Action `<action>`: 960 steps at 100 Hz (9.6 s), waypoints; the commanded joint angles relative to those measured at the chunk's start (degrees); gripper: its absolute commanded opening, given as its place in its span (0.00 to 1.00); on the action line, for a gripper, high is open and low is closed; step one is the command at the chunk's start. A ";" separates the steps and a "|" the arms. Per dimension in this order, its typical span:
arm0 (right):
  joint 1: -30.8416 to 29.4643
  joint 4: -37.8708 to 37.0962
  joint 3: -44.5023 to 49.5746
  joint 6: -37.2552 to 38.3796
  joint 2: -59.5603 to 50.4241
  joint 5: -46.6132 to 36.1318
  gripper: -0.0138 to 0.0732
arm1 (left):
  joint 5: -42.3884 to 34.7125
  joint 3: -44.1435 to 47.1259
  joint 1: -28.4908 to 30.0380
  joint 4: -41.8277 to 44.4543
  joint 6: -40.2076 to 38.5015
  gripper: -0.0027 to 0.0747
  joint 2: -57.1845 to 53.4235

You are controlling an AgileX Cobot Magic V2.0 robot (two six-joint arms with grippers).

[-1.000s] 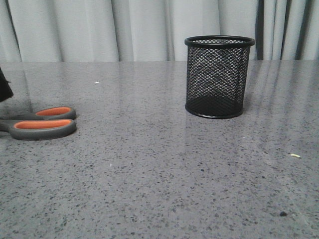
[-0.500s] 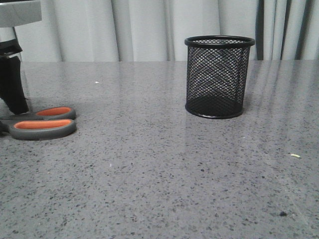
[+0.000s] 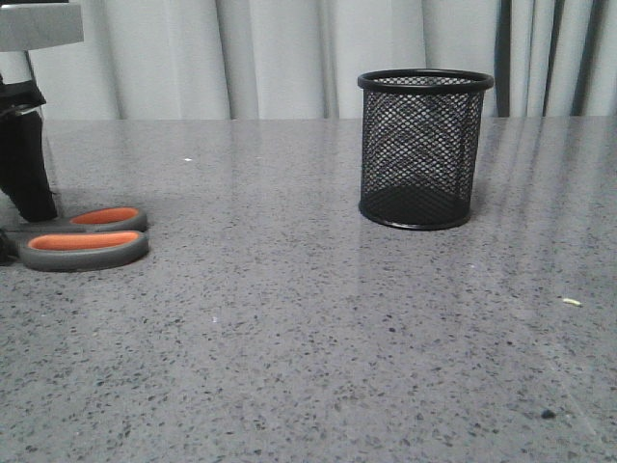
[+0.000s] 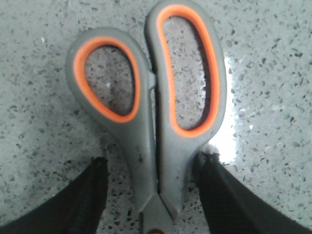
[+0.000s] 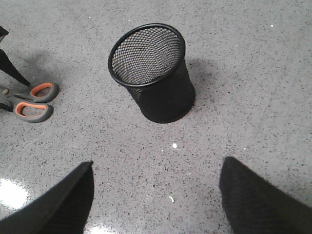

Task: Put scissors into bucket

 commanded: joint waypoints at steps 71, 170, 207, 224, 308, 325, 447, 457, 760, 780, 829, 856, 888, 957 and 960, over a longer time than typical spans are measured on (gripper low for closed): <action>-0.05 1.39 -1.93 -0.51 0.05 -2.99 0.72 | 6.46 -18.25 -4.86 -5.56 -15.39 0.01 -6.61; -0.05 45.21 -1.93 -16.10 0.05 -6.36 0.72 | 1.89 -40.54 -40.51 9.80 -41.04 0.01 -11.42; -0.05 45.21 -1.93 -16.10 0.05 -5.90 0.72 | -3.26 -40.54 -47.41 10.79 -43.89 0.01 -10.97; -0.05 45.21 -1.93 -16.45 0.05 -5.76 0.61 | -5.17 -40.54 -48.43 10.33 -43.79 0.01 -10.97; -0.16 24.53 -10.15 -13.92 4.60 -8.88 0.10 | -4.29 -40.54 -33.18 12.77 -51.12 0.59 -15.94; -0.16 12.44 -20.92 -8.58 13.42 -1.62 0.10 | -4.06 -40.54 -25.23 11.67 -53.29 0.59 -19.48; 7.26 -5.99 -35.88 -3.89 40.03 5.55 0.48 | -2.93 -40.54 -18.59 9.68 -54.04 0.59 -22.24; 7.26 -6.10 -36.13 -3.89 39.79 3.14 0.57 | -2.76 -40.54 -18.59 9.34 -54.04 0.59 -22.24; 3.19 2.22 32.21 -2.40 -37.86 -34.68 0.08 | -64.78 66.13 -2.86 17.25 -92.95 0.01 -92.56; 3.19 2.22 32.21 -2.40 -37.74 -34.37 0.08 | -64.97 71.21 -0.85 17.67 -93.84 0.01 -96.17; 3.19 2.22 32.26 -2.40 -37.74 -34.25 0.08 | -59.93 71.04 -0.85 17.17 -93.84 0.01 -96.28; 3.19 2.22 32.26 -2.40 -37.74 -34.25 0.08 | -59.93 71.04 -0.85 17.17 -93.84 0.01 -96.28; 3.19 -3.74 32.58 -2.40 -37.74 -35.39 0.08 | -59.93 71.04 -0.85 17.17 -93.84 0.01 -96.28; 0.38 -29.13 50.22 13.81 -45.03 -47.11 0.08 | -59.93 71.04 -0.85 17.17 -93.84 0.01 -96.17; 0.38 -29.26 50.22 13.81 -45.03 -47.23 0.08 | -59.93 71.04 -0.85 17.17 -93.84 0.01 -96.17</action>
